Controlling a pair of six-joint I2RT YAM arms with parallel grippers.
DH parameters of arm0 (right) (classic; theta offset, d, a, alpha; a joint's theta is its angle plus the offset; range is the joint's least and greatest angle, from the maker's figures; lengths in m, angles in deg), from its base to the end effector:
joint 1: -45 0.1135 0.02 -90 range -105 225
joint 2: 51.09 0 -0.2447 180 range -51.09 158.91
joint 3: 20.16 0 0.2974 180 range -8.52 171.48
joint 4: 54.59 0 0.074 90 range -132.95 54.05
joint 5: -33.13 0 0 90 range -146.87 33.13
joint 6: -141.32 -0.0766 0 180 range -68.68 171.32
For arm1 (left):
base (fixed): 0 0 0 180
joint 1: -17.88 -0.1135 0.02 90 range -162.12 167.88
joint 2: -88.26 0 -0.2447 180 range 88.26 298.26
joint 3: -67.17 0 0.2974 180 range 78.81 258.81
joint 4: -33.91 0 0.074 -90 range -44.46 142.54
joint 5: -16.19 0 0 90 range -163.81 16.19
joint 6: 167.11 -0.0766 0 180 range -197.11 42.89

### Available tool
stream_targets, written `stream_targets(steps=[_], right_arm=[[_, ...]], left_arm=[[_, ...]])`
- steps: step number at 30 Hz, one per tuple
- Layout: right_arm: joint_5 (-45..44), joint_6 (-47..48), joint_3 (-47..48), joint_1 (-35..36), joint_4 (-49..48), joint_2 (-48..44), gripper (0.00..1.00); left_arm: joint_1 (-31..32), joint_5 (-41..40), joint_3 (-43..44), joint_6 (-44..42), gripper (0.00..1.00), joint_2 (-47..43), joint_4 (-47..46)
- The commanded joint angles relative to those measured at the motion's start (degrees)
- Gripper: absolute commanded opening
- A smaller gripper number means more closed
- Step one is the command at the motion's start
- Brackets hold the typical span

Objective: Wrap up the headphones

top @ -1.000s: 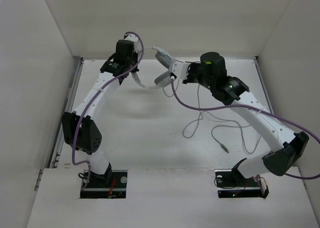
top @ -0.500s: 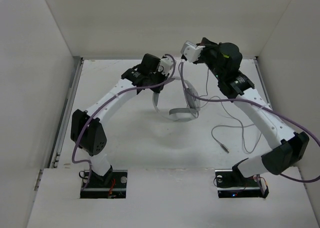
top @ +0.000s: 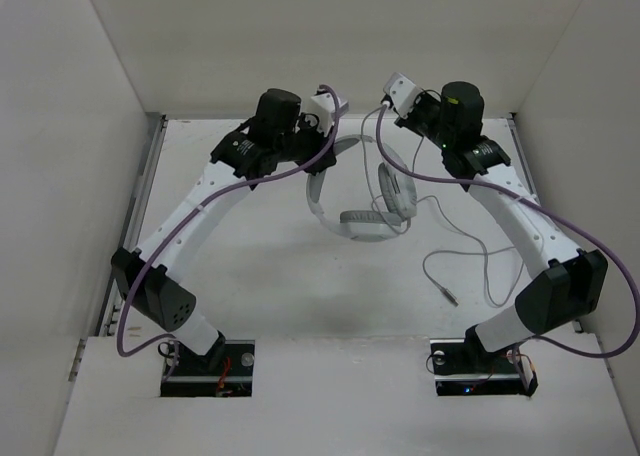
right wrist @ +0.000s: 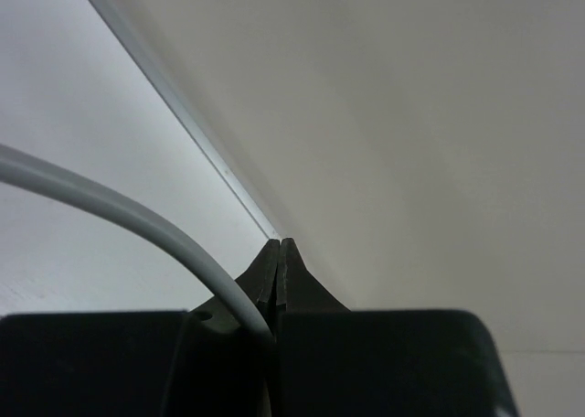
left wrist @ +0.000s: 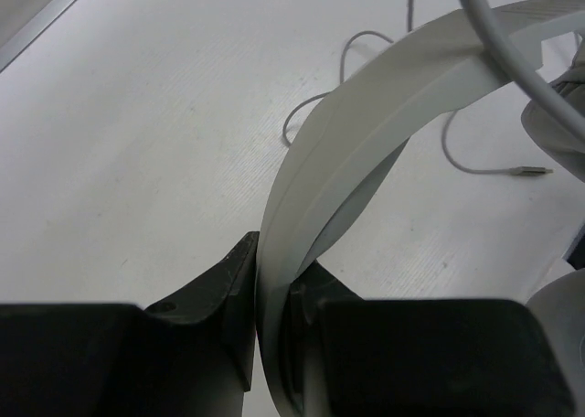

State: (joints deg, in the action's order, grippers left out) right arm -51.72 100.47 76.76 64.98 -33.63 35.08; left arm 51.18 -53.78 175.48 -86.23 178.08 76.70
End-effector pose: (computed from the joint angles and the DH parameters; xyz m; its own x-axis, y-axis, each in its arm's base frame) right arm 0.4147 0.1581 0.3865 0.2113 -0.7248 -0.6558 -0.4029 0.5467 -0.7340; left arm 0.3486 -0.2604 0.3924 -0.2165 0.3204 -0.9222 0.8214 0.5703 0.0053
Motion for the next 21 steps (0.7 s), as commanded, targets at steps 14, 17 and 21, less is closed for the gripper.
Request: stream_targets(steps=[14, 17, 21], right_arm=[[5.0, -15.2, -0.1, 0.0, -0.4, -1.1, 0.00], [5.5, -16.2, -1.3, 0.0, -0.3, -1.0, 0.00], [9.4, -21.4, -3.6, 0.0, 0.1, -0.7, 0.00]], left_arm=[[-4.3, 7.1, 5.4, 5.8, 0.00, -4.6, -2.8], [-4.5, 7.7, 6.3, 6.1, 0.00, -4.7, -2.9], [-6.1, 10.1, 9.5, 9.1, 0.00, -4.2, -4.2]])
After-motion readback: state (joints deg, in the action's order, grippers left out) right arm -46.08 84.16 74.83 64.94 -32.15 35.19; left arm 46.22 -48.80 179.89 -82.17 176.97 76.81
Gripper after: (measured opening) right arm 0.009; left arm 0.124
